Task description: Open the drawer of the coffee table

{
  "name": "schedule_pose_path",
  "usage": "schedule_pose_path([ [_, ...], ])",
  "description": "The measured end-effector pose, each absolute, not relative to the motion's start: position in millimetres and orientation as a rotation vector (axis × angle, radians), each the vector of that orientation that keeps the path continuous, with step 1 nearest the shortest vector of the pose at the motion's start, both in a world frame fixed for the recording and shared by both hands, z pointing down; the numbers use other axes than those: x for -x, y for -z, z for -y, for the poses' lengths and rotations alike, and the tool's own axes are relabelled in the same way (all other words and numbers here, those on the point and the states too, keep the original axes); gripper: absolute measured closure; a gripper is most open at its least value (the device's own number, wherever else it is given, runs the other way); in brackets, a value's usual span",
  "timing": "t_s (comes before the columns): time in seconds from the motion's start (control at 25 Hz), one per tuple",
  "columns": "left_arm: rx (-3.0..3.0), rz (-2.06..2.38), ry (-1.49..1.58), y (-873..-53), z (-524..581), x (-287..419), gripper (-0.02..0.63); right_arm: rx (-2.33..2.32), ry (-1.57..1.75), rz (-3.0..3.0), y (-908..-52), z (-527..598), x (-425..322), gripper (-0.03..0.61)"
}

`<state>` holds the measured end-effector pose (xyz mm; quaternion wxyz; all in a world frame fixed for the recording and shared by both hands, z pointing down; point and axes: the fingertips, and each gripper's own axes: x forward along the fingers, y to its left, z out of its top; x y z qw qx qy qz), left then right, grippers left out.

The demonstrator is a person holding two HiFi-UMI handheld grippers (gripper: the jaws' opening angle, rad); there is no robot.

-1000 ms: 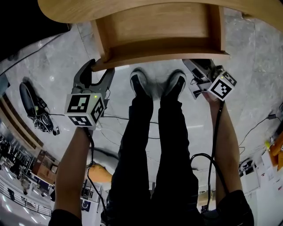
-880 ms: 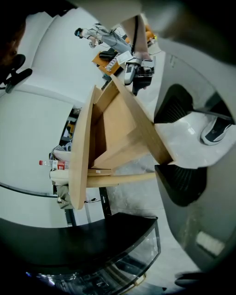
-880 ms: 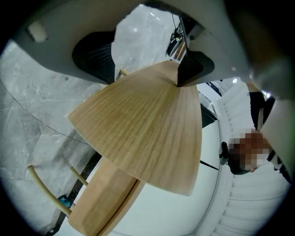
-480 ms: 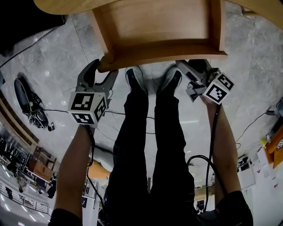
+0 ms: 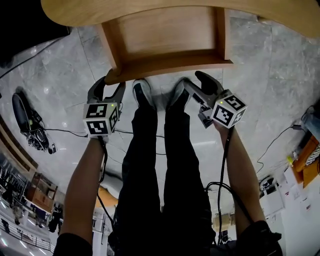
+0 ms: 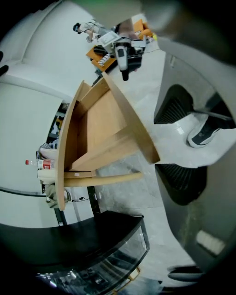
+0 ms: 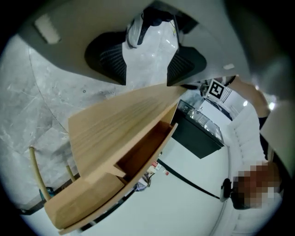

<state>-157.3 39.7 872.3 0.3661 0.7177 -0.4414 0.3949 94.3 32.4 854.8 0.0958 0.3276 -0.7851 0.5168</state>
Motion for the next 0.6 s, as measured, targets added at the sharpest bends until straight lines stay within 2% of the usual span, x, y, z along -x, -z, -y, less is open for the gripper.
schedule_pose_path([
  [0.2, -1.807, 1.065, -1.178, -849, -89, 174, 0.334, -0.820, -1.240, 2.318, -812, -49, -126, 0.319],
  [0.4, -1.795, 1.200, -1.065, -770, -69, 204, 0.334, -1.048, -1.224, 2.323, -734, 0, -154, 0.359],
  [0.6, -1.912, 1.305, -0.869, -668, -3, 177, 0.334, -1.173, -1.155, 2.428, -636, 53, -131, 0.380],
])
